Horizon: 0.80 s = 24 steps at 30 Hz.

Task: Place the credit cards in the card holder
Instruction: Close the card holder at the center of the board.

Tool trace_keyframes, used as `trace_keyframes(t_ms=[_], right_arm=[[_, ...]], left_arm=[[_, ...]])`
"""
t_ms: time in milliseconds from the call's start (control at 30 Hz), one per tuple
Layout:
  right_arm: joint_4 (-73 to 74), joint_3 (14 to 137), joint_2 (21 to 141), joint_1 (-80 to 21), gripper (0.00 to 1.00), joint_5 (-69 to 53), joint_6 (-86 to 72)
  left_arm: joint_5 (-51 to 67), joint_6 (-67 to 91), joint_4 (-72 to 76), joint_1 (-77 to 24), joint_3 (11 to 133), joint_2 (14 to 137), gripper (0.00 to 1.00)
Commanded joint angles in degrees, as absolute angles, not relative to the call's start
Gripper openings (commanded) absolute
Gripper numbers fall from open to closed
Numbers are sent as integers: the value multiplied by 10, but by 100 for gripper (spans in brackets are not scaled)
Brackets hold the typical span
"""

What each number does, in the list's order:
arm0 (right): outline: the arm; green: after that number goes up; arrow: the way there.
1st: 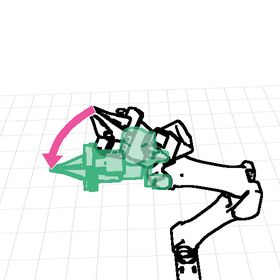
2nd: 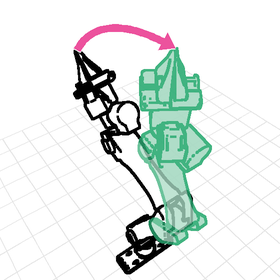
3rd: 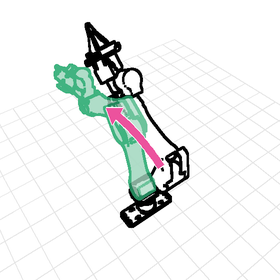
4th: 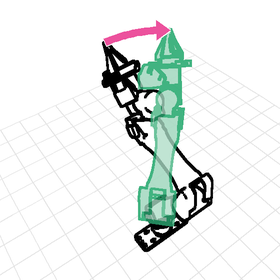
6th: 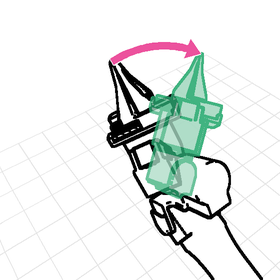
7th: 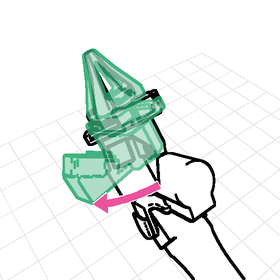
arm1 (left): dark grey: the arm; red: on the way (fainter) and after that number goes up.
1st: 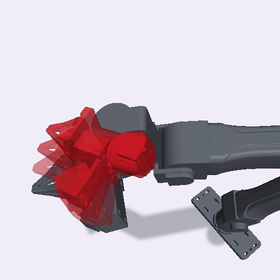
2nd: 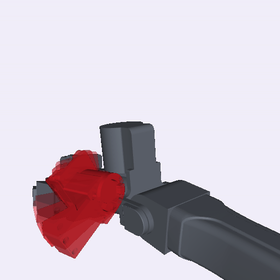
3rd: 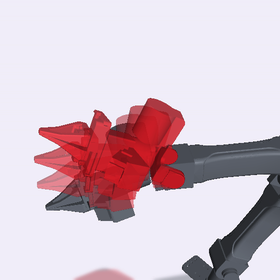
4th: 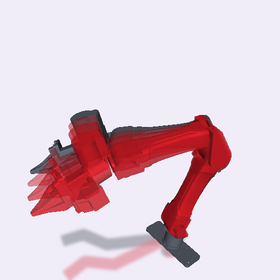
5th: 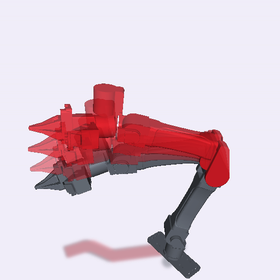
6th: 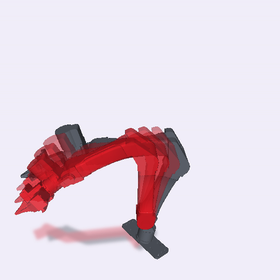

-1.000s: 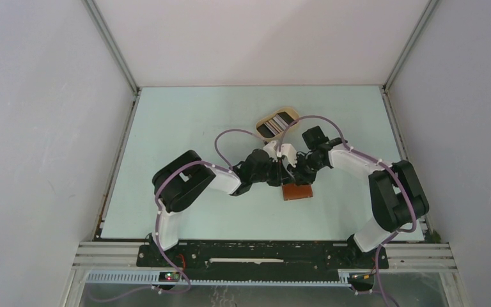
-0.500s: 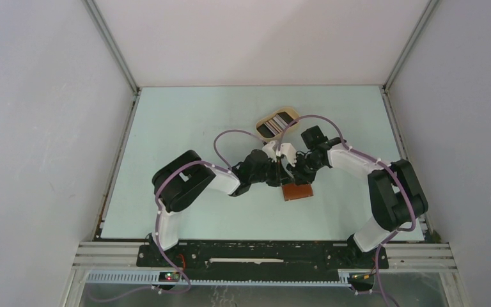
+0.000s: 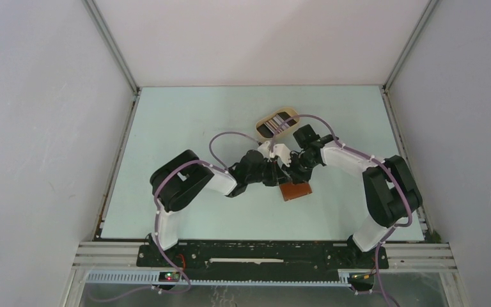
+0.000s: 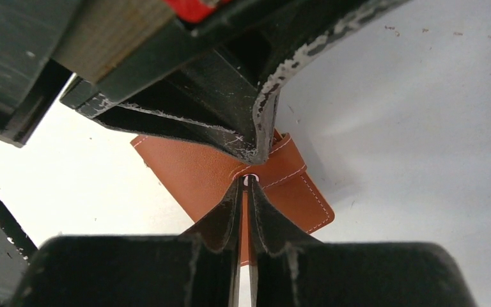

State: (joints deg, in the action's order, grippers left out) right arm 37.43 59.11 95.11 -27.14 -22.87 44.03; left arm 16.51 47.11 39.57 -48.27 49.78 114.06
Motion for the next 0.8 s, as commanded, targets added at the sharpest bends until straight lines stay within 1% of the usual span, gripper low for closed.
trace_keyframes(t_ms=[0, 367, 533, 667, 767], right_arm=[[387, 605, 987, -301, 10, -202, 462], [399, 614, 999, -316, 10, -183, 461], [397, 616, 985, -316, 14, -194, 456], [395, 617, 971, -317, 15, -196, 454], [395, 619, 963, -316, 18, -197, 453]], left_arm=[[182, 467, 413, -481, 473, 1100, 0], [177, 474, 433, -461, 419, 1052, 0], [172, 460, 450, -454, 383, 1022, 0], [170, 424, 457, -452, 362, 988, 0], [163, 396, 461, -452, 347, 962, 0]])
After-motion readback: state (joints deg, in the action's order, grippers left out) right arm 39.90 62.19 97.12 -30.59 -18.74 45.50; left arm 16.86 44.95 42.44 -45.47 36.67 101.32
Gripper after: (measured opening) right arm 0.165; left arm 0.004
